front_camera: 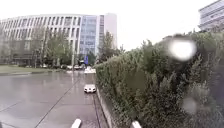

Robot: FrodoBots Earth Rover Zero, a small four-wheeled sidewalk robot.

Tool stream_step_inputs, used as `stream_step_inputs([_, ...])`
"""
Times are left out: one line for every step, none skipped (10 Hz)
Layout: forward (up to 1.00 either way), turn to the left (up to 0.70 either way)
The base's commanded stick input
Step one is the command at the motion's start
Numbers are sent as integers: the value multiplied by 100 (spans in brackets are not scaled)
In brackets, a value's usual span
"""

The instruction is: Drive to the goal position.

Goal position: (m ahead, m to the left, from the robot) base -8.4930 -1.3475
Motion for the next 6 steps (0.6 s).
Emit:
stream_step_inputs([7,0])
stream_step_inputs([7,0])
stream_step_inputs([7,0])
stream_step_inputs([7,0])
stream_step_inputs([7,0])
stream_step_inputs([7,0])
